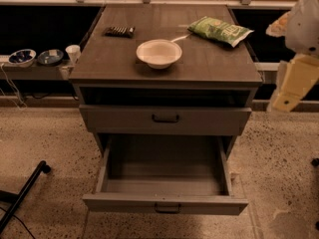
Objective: Place green jalapeno chip bag into middle drawer
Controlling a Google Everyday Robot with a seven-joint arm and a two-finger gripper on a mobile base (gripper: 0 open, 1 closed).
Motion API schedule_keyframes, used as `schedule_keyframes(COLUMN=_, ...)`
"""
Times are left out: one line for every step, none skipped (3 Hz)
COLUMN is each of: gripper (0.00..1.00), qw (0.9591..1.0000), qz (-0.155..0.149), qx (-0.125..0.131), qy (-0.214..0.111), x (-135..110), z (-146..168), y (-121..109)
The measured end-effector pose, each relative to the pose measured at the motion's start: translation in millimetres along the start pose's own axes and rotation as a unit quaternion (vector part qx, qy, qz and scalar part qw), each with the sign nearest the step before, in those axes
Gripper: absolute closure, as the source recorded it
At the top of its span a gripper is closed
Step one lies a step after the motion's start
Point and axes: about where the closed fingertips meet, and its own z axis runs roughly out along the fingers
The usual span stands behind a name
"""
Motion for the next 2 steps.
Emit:
schedule_keyframes(gripper=0.00, qw=0.9968, qz=-0.009, qx=0.073, qy=-0.029, x=-14.5, z=13.1, y=-60.3)
schedule_keyframes(gripper=0.00, qw=0.9968, qz=-0.009, qx=0.073, qy=-0.029, x=-14.5, z=13.2, y=-60.4)
